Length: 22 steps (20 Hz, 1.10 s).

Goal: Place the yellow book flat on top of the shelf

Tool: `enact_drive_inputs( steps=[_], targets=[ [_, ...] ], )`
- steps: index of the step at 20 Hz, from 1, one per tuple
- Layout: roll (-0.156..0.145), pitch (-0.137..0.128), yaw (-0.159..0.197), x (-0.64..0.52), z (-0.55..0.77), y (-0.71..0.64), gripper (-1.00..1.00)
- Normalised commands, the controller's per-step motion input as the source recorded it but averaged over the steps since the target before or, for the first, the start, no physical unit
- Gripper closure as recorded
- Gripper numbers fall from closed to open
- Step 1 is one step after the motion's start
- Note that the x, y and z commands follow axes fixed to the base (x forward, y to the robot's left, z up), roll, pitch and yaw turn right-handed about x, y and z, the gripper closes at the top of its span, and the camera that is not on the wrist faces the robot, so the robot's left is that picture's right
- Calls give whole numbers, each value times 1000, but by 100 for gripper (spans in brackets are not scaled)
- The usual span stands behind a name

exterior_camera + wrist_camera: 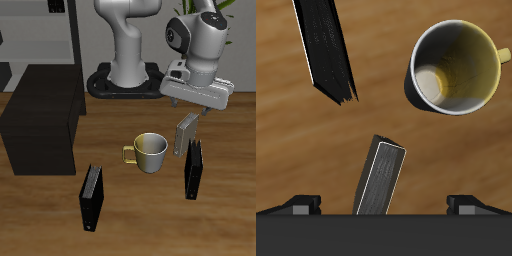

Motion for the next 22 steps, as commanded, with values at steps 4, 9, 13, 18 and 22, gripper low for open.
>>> enact_drive_inputs(
  steps=[4, 9, 13, 18, 22],
  targets=[
    [-6, 3, 4, -89, -351, 3, -100],
    [-25, 39, -26, 23, -312, -94, -100],
    [27, 57, -39, 27, -300, -19, -100],
    [8, 32, -16, -7, -144, 59, 100],
    [19, 4, 3, -26, 47, 115, 100]
  ],
)
